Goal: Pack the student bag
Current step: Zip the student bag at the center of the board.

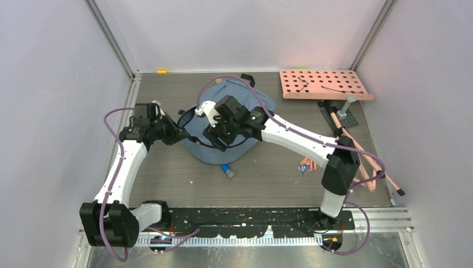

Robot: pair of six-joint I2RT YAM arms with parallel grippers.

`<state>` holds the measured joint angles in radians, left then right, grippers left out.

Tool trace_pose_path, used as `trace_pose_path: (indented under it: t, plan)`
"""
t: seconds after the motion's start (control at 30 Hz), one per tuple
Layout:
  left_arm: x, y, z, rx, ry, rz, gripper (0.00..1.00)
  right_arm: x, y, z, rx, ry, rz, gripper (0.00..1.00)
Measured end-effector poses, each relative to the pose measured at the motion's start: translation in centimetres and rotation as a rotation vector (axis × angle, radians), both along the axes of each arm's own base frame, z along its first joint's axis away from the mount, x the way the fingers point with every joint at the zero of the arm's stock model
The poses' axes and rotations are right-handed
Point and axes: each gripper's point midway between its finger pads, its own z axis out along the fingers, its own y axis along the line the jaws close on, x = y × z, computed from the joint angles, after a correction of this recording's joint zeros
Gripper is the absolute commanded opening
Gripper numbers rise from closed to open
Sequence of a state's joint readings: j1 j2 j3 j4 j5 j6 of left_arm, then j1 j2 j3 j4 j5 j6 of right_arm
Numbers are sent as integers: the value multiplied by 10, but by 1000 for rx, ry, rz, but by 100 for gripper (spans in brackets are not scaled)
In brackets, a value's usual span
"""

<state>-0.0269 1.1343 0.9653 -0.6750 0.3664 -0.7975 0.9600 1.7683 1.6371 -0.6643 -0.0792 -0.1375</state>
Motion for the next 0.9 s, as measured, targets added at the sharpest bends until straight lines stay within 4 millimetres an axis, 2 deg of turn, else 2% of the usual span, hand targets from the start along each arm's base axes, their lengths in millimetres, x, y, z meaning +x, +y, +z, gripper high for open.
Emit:
trace_pose_path:
  t: [0.27, 0.33, 0.4, 0.5, 0.53, 0.6, 0.9]
  plan:
    - [-1, 0, 5, -1, 20, 0, 0, -9, 31, -26, 23, 110, 101, 68]
    - [-1, 0, 5, 0, 26, -3, 0, -8, 38, -32, 22, 128, 113, 58]
    - [-1, 0, 4, 1, 32, -8, 0, -6, 43, -37, 21, 137, 119, 38]
    - [0, 1, 2, 3, 39, -10, 0, -3, 48, -44, 11, 146, 118, 21]
    - [1, 3, 1, 1, 41, -6, 0, -2, 48, -45, 9, 146, 115, 11]
    - [3, 7, -2, -3, 52, 6, 0, -1, 47, -46, 2, 145, 108, 2]
    - [20, 32, -14, -9, 94, 91, 0, 5, 42, -45, -18, 121, 82, 1]
